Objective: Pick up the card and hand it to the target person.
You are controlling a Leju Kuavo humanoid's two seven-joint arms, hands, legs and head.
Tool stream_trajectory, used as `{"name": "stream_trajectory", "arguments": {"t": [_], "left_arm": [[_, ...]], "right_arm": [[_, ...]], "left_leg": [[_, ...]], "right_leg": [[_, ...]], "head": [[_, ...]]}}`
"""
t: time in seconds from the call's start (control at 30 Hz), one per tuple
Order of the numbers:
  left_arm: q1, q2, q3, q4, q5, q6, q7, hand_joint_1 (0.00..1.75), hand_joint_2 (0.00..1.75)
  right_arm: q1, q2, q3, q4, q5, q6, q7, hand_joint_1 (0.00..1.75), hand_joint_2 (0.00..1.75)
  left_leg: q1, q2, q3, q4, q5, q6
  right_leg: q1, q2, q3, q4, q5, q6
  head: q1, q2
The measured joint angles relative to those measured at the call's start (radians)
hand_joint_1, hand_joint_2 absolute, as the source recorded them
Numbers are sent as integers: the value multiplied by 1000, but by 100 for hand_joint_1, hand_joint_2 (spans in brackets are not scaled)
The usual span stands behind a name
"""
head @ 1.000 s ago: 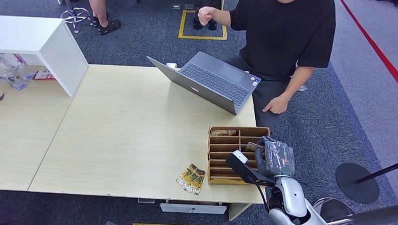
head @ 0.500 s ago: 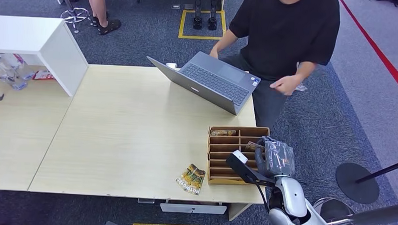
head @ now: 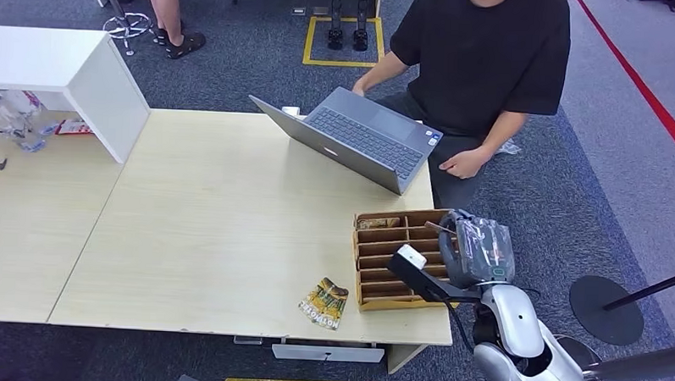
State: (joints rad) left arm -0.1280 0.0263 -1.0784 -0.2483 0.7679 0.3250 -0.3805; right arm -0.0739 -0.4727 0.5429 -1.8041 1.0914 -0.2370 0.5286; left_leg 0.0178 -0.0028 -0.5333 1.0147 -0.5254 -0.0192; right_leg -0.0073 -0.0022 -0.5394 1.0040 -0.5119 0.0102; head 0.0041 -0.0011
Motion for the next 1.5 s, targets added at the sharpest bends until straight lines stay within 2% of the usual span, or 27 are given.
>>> {"name": "stream_trajectory", "arguments": {"t": [0.2, 0.33, 0.73, 1.03, 1.27, 1.5], "left_arm": [[0, 0, 0, 0, 3, 0, -1, 0, 0], [1, 0, 0, 0, 4, 0, -2, 0, 0], [1, 0, 0, 0, 4, 0, -2, 0, 0], [-11, 0, -1, 0, -30, -7, 23, 0, 0], [-23, 0, -8, 0, -50, -12, 36, 0, 0], [-29, 0, -10, 0, -51, -12, 36, 0, 0]], "right_arm": [[-10, -26, -3, -76, 3, 48, -10, 155, 175], [-15, -42, -3, -130, -10, 74, -6, 152, 175], [-19, -78, -49, -219, -56, 47, 24, 166, 175], [-44, -91, -138, -204, 15, -54, 36, 166, 175], [-55, -105, -203, -146, 116, -70, 34, 166, 175], [-56, -107, -233, -113, 127, -70, 32, 165, 175]], "left_leg": [[0, 0, 0, 0, 0, 0], [0, 0, 0, 0, 0, 0], [0, 0, 0, 0, 0, 0], [0, 0, 0, 0, 0, 0], [0, 0, 0, 0, 0, 0], [0, 0, 0, 0, 0, 0]], "right_leg": [[0, 0, 0, 0, 0, 0], [0, 0, 0, 0, 0, 0], [0, 0, 0, 0, 0, 0], [0, 0, 0, 0, 0, 0], [0, 0, 0, 0, 0, 0], [0, 0, 0, 0, 0, 0]], "head": [[0, 0], [0, 0], [0, 0], [0, 0], [0, 0], [0, 0]]}}
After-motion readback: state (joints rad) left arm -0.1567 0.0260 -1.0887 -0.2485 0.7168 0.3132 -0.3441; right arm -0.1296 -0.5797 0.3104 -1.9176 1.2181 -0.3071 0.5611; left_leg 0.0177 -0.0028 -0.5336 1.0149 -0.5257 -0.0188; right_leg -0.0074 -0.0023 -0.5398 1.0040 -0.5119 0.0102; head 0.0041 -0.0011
